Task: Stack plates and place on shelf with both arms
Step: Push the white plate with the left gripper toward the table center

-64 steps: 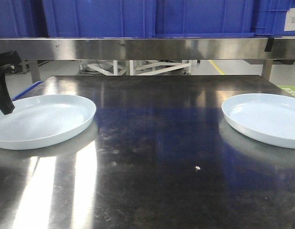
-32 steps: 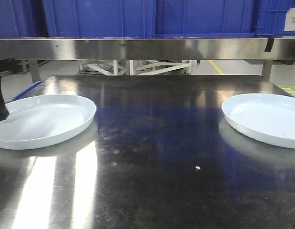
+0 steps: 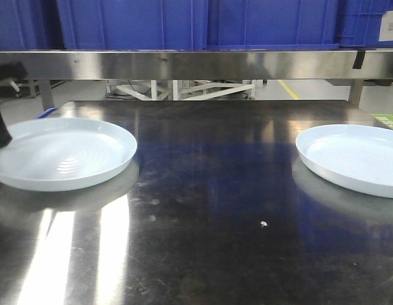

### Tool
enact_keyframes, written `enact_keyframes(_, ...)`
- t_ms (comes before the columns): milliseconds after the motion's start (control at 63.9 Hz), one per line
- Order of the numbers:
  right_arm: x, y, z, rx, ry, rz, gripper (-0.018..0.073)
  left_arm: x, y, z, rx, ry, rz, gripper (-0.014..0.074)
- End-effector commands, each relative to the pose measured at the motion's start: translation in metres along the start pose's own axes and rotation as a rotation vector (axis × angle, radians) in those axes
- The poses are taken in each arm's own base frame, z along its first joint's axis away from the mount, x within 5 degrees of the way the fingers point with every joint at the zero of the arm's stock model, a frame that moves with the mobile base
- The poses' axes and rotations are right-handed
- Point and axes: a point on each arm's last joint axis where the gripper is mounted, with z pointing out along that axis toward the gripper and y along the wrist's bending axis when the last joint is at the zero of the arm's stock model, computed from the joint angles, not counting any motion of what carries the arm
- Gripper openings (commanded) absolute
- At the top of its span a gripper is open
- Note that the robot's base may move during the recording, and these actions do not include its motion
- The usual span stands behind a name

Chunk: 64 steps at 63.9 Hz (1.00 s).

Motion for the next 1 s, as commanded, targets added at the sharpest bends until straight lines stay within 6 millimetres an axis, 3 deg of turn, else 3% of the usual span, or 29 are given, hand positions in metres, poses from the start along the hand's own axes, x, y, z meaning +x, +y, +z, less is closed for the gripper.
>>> enact_keyframes(0, -0.010, 0.000, -0.002, 0.004, -0.109, -0.008, 0.0057, -0.006, -0.029, -0.040, 0.088, -0.103, 0.026, 0.0086)
enact_keyframes(266, -0.010, 0.000, -0.002, 0.004, -0.109, -0.008, 0.0057, -0.009, -0.102, -0.048, 0.276, -0.189, 0.108, 0.0085)
enact_keyframes(360, -0.010, 0.000, -0.002, 0.004, -0.109, -0.008, 0.0057, -0.008, -0.125, -0.038, 0.300, -0.219, 0.142, 0.0085)
enact_keyframes(501, -0.010, 0.000, -0.002, 0.004, -0.109, -0.008, 0.0057, -0.006, -0.151, -0.007, 0.306, -0.218, 0.183, 0.0085)
enact_keyframes(688, -0.010, 0.000, -0.002, 0.004, -0.109, -0.008, 0.0057, -0.002, -0.168, 0.022, 0.289, -0.186, 0.222, 0.0085)
enact_keyframes(845, -0.010, 0.000, -0.002, 0.004, -0.109, -0.008, 0.0057, 0.000, -0.168, 0.029, 0.243, -0.182, 0.272, 0.0098)
enact_keyframes(986, -0.010, 0.000, -0.002, 0.004, -0.109, -0.008, 0.0057, -0.001, -0.168, 0.029, 0.237, -0.187, 0.277, 0.0162)
